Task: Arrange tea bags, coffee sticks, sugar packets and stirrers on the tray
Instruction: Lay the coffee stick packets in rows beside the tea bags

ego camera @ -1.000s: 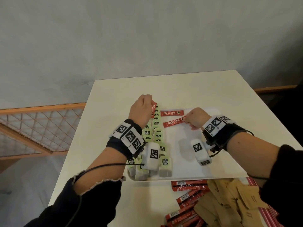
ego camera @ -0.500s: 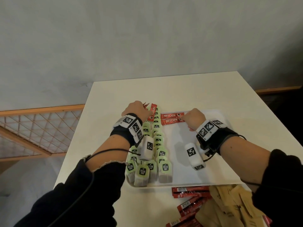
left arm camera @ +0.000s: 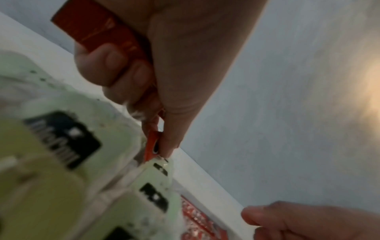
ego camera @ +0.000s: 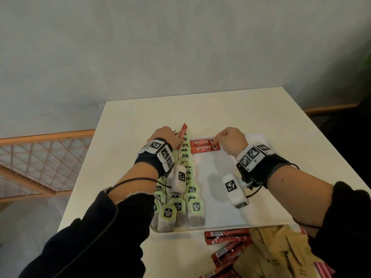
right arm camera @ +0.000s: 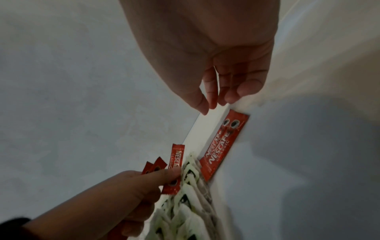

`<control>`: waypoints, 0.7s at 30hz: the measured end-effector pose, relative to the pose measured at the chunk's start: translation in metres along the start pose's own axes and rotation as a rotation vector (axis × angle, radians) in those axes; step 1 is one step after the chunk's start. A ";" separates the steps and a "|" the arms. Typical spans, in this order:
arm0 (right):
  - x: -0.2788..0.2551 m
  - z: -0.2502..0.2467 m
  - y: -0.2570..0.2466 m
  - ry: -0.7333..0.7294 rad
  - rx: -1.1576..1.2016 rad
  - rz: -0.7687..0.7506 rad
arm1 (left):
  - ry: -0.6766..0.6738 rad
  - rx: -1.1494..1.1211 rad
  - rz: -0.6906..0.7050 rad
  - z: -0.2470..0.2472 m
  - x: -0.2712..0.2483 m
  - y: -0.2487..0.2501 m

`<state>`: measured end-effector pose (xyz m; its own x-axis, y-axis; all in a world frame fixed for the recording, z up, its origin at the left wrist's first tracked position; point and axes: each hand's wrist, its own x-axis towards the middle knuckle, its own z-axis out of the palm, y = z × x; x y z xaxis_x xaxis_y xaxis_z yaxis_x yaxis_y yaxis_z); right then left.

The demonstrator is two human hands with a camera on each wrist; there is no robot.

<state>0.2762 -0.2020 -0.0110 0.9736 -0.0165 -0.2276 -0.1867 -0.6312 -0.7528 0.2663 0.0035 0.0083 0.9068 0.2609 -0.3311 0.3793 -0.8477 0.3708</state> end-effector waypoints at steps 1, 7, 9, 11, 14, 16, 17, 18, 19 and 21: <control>-0.001 0.000 -0.002 -0.001 0.028 -0.013 | 0.010 -0.043 0.012 0.000 -0.001 0.000; -0.014 0.001 -0.032 -0.109 0.222 -0.101 | 0.050 -0.246 0.162 -0.005 -0.022 0.021; -0.019 0.002 -0.040 -0.161 0.305 -0.124 | 0.037 -0.274 0.207 -0.005 -0.032 0.029; -0.024 0.000 -0.044 -0.183 0.338 -0.158 | 0.011 -0.275 0.265 -0.006 -0.039 0.032; -0.028 -0.006 -0.043 -0.171 0.330 -0.174 | 0.025 -0.282 0.317 -0.011 -0.048 0.029; -0.033 -0.014 -0.040 -0.180 0.292 -0.203 | 0.078 -0.337 0.318 -0.014 -0.053 0.025; -0.037 -0.018 -0.039 -0.204 0.247 -0.228 | 0.105 -0.360 0.325 -0.016 -0.056 0.024; -0.041 -0.021 -0.038 -0.244 0.205 -0.247 | 0.121 -0.381 0.331 -0.018 -0.059 0.024; -0.046 -0.023 -0.037 -0.293 0.181 -0.261 | 0.126 -0.400 0.339 -0.019 -0.062 0.024; -0.053 -0.026 -0.037 -0.353 0.198 -0.281 | 0.140 -0.424 0.359 -0.021 -0.067 0.023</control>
<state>0.2352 -0.1982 0.0452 0.8924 0.4186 -0.1687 0.0218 -0.4134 -0.9103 0.2182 -0.0241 0.0575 0.9972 0.0739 -0.0128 0.0575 -0.6428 0.7639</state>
